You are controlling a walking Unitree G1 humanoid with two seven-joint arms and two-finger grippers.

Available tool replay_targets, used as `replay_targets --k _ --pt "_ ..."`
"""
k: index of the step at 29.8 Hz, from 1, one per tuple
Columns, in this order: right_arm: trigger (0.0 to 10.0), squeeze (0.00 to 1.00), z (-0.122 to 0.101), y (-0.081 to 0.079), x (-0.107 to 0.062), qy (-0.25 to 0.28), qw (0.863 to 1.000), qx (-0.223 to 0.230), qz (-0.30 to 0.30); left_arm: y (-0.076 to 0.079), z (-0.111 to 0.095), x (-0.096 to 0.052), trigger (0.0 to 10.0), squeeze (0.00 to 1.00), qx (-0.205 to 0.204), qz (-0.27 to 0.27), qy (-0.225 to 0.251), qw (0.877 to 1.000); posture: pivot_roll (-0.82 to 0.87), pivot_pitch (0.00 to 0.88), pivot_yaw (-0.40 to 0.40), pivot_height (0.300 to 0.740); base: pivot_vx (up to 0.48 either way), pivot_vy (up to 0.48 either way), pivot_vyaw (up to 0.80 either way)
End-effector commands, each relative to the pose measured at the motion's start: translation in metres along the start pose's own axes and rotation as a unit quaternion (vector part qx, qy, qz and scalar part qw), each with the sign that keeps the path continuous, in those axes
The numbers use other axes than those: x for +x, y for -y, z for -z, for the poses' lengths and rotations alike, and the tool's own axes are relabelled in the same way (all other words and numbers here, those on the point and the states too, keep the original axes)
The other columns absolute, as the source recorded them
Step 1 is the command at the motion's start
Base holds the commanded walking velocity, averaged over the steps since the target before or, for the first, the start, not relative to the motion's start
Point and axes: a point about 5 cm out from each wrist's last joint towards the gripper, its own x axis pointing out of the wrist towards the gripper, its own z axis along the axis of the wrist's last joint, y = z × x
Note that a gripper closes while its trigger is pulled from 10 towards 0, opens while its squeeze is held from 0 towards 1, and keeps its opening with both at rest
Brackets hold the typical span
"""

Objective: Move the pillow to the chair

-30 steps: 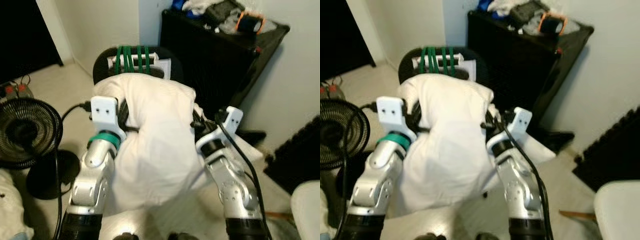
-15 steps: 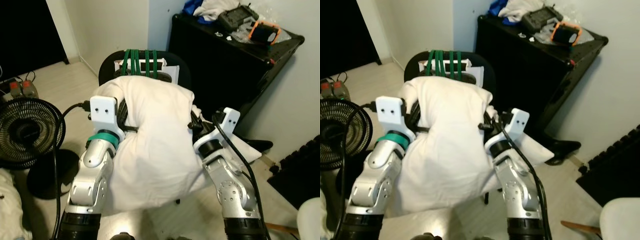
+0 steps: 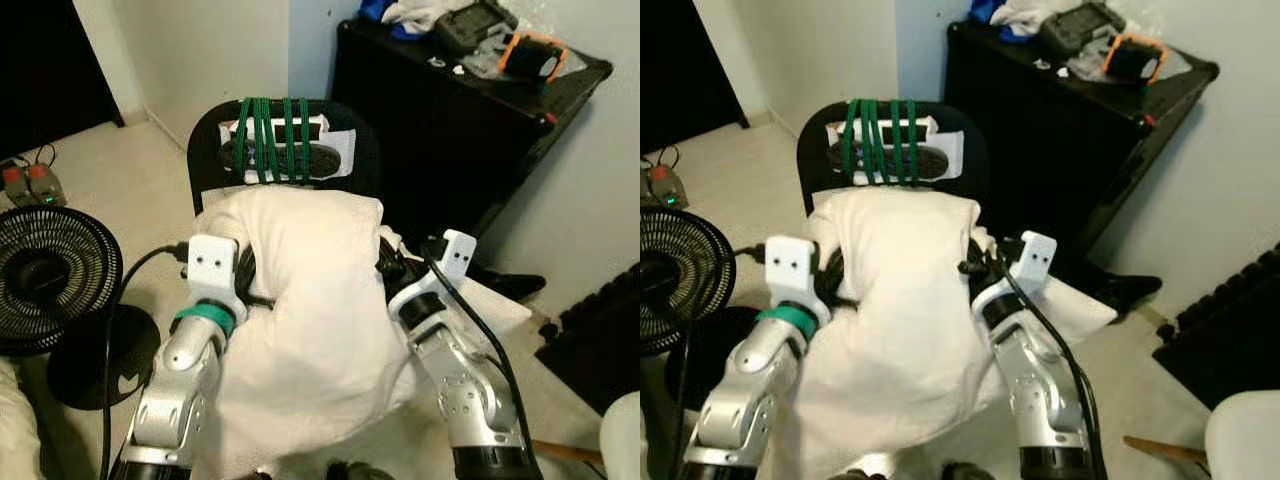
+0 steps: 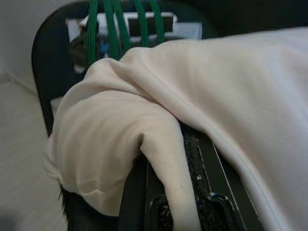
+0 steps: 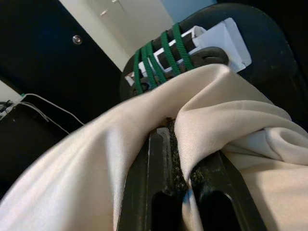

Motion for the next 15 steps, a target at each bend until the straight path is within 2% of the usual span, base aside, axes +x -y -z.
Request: replay_targets --k 1,6,15 --pt "10.0 0.0 0.0163 -0.0167 -0.0006 -0.015 0.999 0.027 -0.033 0.0138 -0.0023 0.0014 10.0 0.0 0.012 0.04 0.013 0.999 0.03 0.036 0.035 0.736 0.0 0.0 0.0" --pt "10.0 0.0 0.0181 -0.0149 -0.0005 -0.019 0.999 0.025 -0.031 0.0121 0.0063 0.0003 10.0 0.0 0.021 0.036 0.002 0.999 0.03 0.037 0.035 0.711 0.0 0.0 0.0" --pt "10.0 0.0 0.0182 -0.0134 -0.0014 -0.02 0.999 0.023 -0.028 0.0146 0.0037 0.003 10.0 0.0 0.023 0.034 0.009 0.999 0.03 0.036 0.035 0.676 0.0 0.0 0.0"
